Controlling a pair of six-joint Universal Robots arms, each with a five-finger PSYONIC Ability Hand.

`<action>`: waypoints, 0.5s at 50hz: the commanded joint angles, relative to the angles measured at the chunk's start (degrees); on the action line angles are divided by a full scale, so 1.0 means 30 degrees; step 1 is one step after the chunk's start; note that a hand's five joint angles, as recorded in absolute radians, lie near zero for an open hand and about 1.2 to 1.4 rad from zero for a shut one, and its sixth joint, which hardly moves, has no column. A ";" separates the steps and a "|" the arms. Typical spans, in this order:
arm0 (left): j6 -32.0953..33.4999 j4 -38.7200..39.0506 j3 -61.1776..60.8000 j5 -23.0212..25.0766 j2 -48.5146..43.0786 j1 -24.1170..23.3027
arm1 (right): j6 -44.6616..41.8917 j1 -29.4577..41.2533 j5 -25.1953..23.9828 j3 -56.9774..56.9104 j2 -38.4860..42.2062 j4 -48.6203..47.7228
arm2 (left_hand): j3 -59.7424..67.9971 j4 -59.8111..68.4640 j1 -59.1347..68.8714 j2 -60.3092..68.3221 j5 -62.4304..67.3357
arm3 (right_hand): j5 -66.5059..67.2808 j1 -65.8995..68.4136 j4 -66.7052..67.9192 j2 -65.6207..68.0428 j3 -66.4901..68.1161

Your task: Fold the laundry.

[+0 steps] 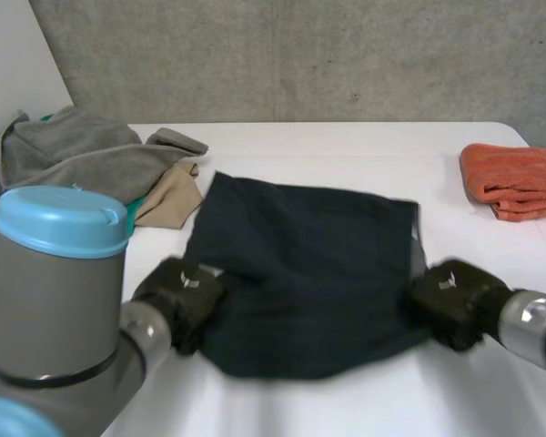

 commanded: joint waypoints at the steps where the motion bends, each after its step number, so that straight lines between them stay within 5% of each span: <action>1: 0.1052 -0.4870 -0.0449 0.0451 0.0124 -0.0617 | -0.6007 -0.1211 -0.0996 -0.1366 0.0117 0.8545 | 0.4077 0.3952 0.5346 0.3909 0.4697 | 0.4900 0.5749 0.3889 0.4333 0.4191; 15: 0.0759 -0.0599 0.8444 0.0042 -0.3590 0.0875 | 0.6434 0.0722 0.0551 -0.7253 0.2458 0.1201 | 0.4077 0.3952 0.5346 0.3909 0.4697 | 0.4900 0.5749 0.3889 0.4333 0.4191; 25: 0.1404 0.0403 1.8146 -0.0574 -1.0915 0.1433 | 0.6300 0.2422 0.5651 -0.9980 0.6442 -0.4370 | 0.4077 0.3952 0.5346 0.3909 0.4697 | 0.4900 0.5749 0.3889 0.4333 0.4191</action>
